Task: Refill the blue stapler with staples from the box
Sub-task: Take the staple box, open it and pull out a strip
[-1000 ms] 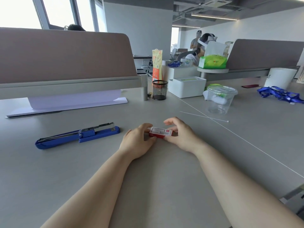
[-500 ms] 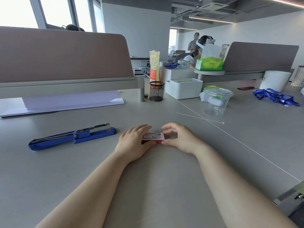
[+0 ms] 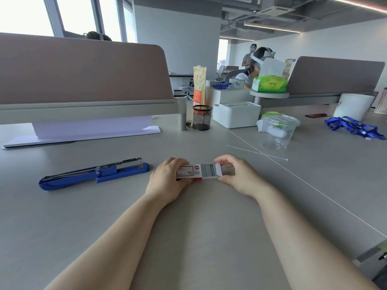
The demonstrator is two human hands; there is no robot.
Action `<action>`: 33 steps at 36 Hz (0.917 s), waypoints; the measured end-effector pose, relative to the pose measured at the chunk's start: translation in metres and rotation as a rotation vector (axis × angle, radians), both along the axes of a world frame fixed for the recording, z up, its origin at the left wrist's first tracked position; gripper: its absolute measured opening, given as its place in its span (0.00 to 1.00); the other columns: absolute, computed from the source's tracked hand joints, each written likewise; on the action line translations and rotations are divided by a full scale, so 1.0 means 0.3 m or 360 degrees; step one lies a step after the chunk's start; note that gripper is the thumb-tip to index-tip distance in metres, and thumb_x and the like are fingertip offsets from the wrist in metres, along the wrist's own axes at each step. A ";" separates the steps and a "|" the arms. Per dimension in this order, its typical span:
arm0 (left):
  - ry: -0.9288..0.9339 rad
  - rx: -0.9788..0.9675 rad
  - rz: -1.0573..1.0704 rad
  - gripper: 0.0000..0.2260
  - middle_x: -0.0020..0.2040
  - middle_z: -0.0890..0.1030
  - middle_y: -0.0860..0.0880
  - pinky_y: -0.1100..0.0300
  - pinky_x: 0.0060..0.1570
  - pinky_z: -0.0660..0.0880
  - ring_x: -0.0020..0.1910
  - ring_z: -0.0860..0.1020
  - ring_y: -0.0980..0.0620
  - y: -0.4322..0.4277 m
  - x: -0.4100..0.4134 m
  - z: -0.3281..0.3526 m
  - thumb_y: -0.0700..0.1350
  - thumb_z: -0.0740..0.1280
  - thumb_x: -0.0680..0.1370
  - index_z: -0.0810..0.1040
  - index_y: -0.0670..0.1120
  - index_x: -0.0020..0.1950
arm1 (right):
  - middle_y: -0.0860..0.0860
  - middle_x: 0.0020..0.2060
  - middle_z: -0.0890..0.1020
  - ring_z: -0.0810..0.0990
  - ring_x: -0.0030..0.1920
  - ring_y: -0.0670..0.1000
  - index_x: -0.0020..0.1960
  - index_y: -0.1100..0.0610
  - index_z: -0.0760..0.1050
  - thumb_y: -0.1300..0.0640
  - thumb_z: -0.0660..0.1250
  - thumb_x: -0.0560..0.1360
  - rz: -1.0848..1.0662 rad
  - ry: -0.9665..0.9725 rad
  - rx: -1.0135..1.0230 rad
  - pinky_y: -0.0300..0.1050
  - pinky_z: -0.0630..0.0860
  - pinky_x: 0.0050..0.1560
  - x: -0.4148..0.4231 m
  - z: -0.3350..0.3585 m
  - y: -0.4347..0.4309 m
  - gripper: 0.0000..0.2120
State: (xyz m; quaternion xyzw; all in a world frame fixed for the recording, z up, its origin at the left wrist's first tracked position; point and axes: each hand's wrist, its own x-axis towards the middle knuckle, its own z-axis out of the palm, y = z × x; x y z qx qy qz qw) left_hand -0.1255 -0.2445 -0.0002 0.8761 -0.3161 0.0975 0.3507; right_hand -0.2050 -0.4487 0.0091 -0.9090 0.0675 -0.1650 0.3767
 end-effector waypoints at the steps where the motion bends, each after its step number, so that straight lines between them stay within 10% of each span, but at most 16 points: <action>1: 0.0004 -0.0003 -0.0004 0.19 0.58 0.77 0.50 0.48 0.56 0.73 0.56 0.75 0.47 0.000 -0.001 0.001 0.50 0.72 0.69 0.75 0.53 0.59 | 0.47 0.54 0.77 0.74 0.60 0.50 0.57 0.48 0.74 0.64 0.72 0.68 0.0014 0.0005 0.0010 0.44 0.70 0.59 -0.002 0.002 0.003 0.21; 33: -0.0023 -0.0018 -0.0011 0.19 0.56 0.76 0.50 0.49 0.53 0.75 0.53 0.76 0.48 -0.002 -0.013 0.011 0.50 0.73 0.68 0.75 0.53 0.58 | 0.47 0.56 0.79 0.72 0.59 0.54 0.49 0.47 0.79 0.55 0.68 0.71 -0.0023 -0.0355 -0.0517 0.51 0.68 0.61 0.042 -0.005 0.072 0.08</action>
